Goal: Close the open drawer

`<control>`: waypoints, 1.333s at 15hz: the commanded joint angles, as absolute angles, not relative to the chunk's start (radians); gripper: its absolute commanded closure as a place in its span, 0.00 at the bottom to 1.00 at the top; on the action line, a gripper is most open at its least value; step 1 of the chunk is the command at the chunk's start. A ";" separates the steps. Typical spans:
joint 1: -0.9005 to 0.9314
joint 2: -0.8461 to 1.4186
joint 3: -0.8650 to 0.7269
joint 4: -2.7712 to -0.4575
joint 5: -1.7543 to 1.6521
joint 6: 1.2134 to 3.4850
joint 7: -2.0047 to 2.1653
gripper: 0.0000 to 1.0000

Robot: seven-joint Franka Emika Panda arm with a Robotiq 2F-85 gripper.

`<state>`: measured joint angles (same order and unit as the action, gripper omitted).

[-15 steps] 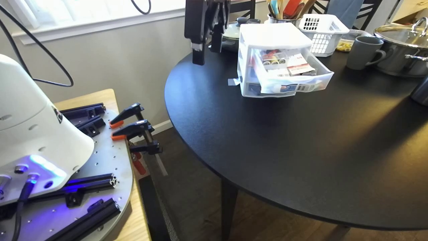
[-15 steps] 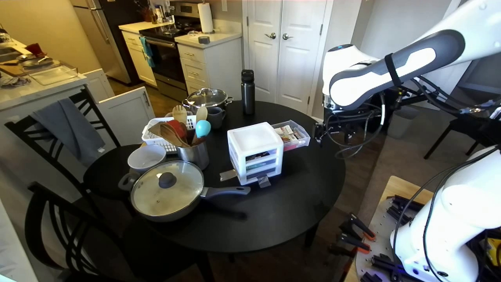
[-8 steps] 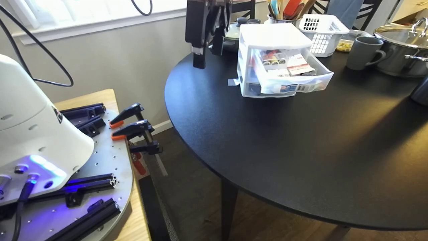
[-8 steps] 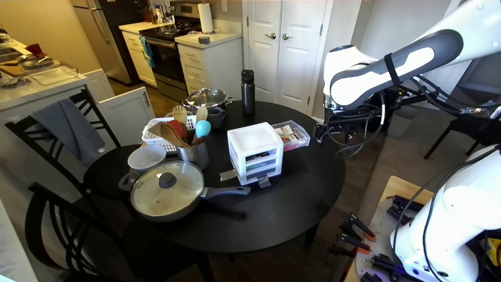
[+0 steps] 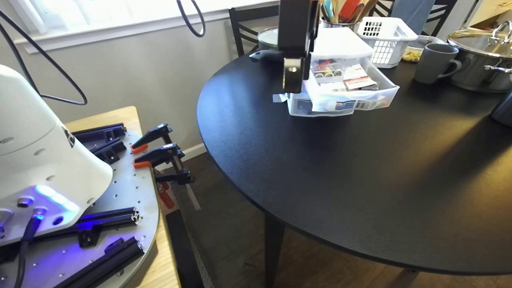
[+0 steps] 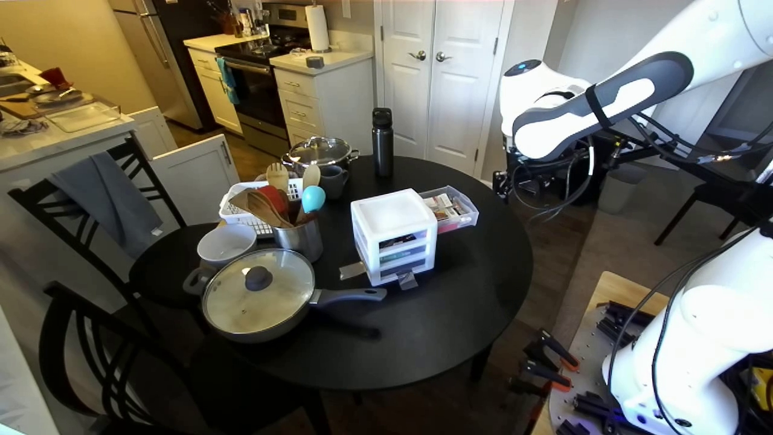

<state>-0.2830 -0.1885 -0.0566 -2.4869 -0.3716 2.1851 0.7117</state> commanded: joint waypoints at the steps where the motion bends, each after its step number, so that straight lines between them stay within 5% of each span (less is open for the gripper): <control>1: -0.266 -0.078 -0.051 -2.430 -0.515 2.221 0.825 0.00; 2: -0.262 -0.042 -0.058 -2.417 -0.554 2.232 0.862 0.00; 3: -0.257 -0.011 -0.065 -2.404 -0.601 2.236 0.911 0.25; 4: -0.249 0.020 -0.076 -2.390 -0.629 2.239 0.945 0.26; 14: -0.179 0.175 -0.173 -2.310 -0.577 2.341 1.101 0.91; 20: -0.135 0.170 -0.171 -2.314 -0.451 2.466 1.091 0.97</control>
<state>-0.1667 0.1708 -0.1611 -2.3121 -0.4963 2.4109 1.0868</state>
